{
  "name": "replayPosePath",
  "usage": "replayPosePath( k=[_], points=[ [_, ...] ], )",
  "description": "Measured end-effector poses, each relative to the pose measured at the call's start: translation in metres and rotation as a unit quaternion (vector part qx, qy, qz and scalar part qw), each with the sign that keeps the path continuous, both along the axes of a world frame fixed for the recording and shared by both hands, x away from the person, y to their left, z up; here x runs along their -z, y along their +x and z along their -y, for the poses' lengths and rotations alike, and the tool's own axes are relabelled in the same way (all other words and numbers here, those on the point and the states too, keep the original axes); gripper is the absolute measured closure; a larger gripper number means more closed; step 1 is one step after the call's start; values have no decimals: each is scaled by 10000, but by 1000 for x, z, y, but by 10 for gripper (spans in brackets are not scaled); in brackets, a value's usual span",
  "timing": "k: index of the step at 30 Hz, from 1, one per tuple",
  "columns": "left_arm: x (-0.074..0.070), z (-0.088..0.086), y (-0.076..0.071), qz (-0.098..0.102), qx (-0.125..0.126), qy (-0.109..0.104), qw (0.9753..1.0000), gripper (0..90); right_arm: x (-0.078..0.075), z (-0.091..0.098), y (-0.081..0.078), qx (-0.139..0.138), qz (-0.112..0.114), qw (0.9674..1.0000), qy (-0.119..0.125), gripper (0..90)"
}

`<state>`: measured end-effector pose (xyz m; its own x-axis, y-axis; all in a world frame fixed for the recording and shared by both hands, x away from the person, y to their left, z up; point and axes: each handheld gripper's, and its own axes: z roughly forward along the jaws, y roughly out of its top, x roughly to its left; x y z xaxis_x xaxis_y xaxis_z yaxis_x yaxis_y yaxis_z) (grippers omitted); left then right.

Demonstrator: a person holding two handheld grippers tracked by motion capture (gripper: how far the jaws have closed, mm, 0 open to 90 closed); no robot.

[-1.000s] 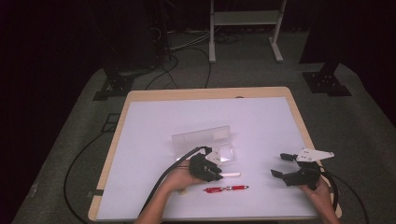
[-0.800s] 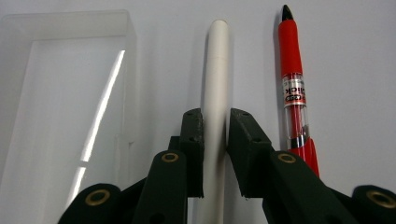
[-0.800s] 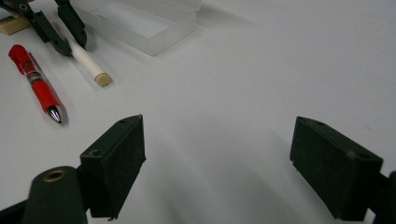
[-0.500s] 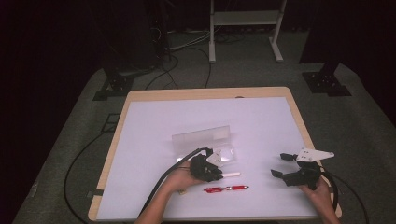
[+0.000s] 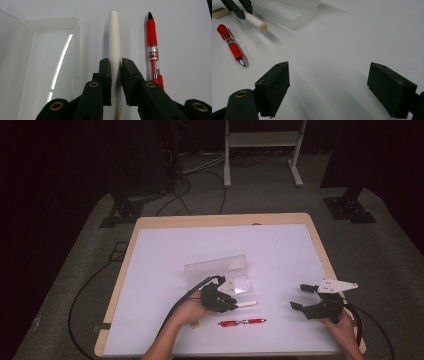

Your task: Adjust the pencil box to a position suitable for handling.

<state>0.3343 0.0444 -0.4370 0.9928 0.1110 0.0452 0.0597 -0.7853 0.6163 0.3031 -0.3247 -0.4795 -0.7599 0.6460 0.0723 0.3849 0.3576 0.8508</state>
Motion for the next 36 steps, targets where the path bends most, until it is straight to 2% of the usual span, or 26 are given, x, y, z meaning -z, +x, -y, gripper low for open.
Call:
replayPosePath(
  k=[4, 11, 14, 21, 26, 36],
  points=[
    [-8, -7, 3, 11, -101, -165, 9998, 787, 0, 0, 0, 3, 2, 10000, -2, 170],
    [-21, -14, 8, 137, -213, -184, 9995, 787, 0, 0, 0, 7, -4, 10000, -1, 170],
    [-25, -17, 11, 113, -284, -281, 9991, 787, 0, 0, 0, 6, -1, 10000, 2, 170],
    [-34, -22, 18, 183, -394, -315, 9986, 787, 0, 0, 0, 3, 6, 10000, -3, 170],
    [-35, -23, 21, 225, -450, -334, 9982, 787, 0, 0, 0, 0, 2, 10000, -13, 170],
    [-30, -23, 34, 239, -585, -360, 9974, 787, 0, 0, 0, -6, 5, 10000, -12, 170]
  ],
)
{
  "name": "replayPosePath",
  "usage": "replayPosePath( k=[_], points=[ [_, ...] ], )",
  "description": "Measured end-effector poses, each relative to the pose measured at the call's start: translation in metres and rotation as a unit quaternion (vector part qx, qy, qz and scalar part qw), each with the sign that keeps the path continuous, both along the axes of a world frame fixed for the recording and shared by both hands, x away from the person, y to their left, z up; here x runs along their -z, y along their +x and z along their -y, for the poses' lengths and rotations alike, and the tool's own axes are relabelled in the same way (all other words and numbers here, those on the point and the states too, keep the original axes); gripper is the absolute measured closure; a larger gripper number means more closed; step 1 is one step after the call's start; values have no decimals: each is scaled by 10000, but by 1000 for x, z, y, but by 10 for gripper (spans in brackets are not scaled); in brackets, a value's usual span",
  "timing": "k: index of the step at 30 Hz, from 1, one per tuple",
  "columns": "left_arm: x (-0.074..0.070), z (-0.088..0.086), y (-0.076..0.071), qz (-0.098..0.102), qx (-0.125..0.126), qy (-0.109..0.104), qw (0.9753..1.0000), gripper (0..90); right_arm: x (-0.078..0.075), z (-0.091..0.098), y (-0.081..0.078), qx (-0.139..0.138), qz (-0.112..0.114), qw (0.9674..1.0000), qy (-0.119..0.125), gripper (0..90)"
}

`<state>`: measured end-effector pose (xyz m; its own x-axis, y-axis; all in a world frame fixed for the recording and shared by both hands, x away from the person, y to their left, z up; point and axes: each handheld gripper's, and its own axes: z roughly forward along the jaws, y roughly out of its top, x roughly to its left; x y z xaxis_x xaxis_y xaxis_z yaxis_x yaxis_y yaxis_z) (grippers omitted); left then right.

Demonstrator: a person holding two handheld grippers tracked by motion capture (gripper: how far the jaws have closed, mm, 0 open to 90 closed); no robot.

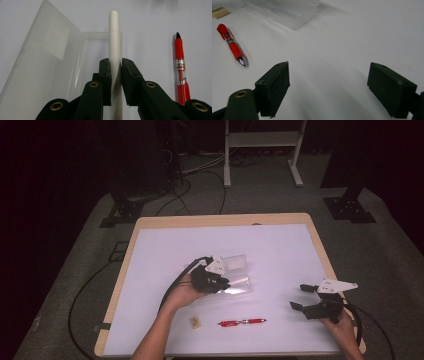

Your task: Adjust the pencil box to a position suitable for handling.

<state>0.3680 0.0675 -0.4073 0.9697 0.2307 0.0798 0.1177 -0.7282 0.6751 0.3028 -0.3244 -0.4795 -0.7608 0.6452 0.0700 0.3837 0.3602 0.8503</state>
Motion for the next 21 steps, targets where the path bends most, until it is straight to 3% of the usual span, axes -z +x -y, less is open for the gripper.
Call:
replayPosePath(
  k=[11, 21],
  points=[
    [11, 2, 13, 88, -51, 70, 9999, 787, 0, 0, 0, -5, 5, 10000, 7, 170],
    [20, 5, 21, 34, -93, 206, 9997, 787, 0, 1, 0, -6, 8, 10000, 23, 170]
  ],
)
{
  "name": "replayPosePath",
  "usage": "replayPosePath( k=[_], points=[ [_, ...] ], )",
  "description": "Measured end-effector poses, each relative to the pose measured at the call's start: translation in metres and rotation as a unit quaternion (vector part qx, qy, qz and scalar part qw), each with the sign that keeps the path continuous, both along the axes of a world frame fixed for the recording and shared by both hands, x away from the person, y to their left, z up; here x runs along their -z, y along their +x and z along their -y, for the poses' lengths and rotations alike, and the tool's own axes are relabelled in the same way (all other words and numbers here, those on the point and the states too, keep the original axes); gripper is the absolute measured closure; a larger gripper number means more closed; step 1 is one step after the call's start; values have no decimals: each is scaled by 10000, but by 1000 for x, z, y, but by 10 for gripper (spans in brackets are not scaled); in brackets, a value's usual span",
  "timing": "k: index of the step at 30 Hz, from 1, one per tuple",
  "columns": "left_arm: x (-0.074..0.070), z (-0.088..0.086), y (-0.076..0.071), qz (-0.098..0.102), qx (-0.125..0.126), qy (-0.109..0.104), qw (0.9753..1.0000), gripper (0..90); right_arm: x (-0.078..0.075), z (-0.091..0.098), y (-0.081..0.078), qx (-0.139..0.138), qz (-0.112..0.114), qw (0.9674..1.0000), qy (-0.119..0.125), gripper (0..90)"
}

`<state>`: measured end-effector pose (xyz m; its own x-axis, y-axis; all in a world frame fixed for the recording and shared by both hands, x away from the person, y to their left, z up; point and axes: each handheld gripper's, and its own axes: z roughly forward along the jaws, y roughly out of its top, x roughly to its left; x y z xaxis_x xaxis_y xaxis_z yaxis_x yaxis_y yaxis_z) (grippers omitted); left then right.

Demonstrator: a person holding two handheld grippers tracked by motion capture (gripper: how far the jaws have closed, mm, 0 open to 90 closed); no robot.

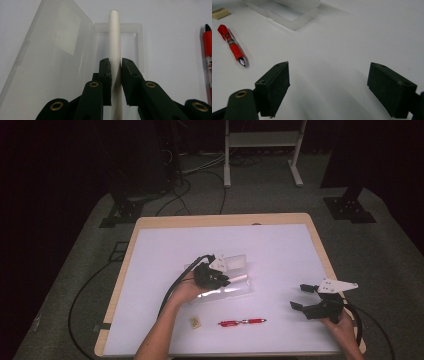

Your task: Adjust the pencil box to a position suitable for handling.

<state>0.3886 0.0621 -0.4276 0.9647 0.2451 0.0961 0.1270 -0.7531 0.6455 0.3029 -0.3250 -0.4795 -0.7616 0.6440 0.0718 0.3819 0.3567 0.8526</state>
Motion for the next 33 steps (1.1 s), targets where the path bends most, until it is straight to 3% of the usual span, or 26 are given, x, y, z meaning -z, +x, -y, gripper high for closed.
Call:
replayPosePath(
  k=[16, 33],
  points=[
    [13, 0, 11, -182, -113, 171, 9996, 787, 0, 0, 0, 3, -6, 10000, 19, 170],
    [18, 3, 14, -208, -114, 297, 9993, 784, 0, 0, 0, -2, -9, 10000, 21, 170]
  ],
)
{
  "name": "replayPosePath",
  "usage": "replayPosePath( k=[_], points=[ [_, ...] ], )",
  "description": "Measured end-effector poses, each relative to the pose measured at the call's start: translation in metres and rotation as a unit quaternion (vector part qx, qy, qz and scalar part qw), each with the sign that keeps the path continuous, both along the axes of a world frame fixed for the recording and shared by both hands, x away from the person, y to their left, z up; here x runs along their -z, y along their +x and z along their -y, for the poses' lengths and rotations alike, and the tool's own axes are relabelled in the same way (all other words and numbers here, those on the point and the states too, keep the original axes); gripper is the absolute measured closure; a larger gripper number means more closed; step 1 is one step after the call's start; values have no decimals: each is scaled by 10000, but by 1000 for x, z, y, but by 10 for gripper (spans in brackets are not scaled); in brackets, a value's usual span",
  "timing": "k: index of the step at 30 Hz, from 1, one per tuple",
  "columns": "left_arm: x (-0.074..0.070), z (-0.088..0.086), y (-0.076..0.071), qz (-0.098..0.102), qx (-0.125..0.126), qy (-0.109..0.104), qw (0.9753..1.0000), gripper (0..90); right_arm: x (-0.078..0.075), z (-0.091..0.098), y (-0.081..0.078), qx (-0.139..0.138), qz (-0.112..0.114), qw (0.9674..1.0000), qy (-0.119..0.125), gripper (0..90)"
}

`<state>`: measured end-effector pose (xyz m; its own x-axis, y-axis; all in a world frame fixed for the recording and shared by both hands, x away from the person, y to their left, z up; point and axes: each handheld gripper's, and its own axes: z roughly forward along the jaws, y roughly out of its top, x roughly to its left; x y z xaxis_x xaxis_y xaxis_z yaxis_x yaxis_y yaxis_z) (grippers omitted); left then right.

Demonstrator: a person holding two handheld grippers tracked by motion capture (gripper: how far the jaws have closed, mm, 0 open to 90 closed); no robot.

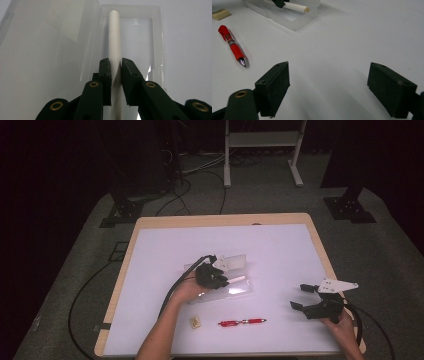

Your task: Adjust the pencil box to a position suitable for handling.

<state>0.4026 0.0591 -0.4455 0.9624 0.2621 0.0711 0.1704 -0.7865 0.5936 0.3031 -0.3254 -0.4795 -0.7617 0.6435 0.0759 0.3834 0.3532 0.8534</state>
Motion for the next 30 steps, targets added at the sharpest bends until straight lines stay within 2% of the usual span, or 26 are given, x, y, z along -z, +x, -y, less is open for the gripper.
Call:
replayPosePath(
  k=[15, 19, 30],
  points=[
    [-1, 2, -4, 46, 33, 49, 10000, 760, 0, 0, 0, -10, -5, 10000, 11, 170],
    [-6, 2, -7, 170, 54, 5, 9998, 755, 0, 0, 0, -12, -2, 10000, 11, 170],
    [-21, -1, -18, 67, 156, -319, 9993, 740, 0, 0, 0, -11, -7, 10000, 11, 170]
  ],
)
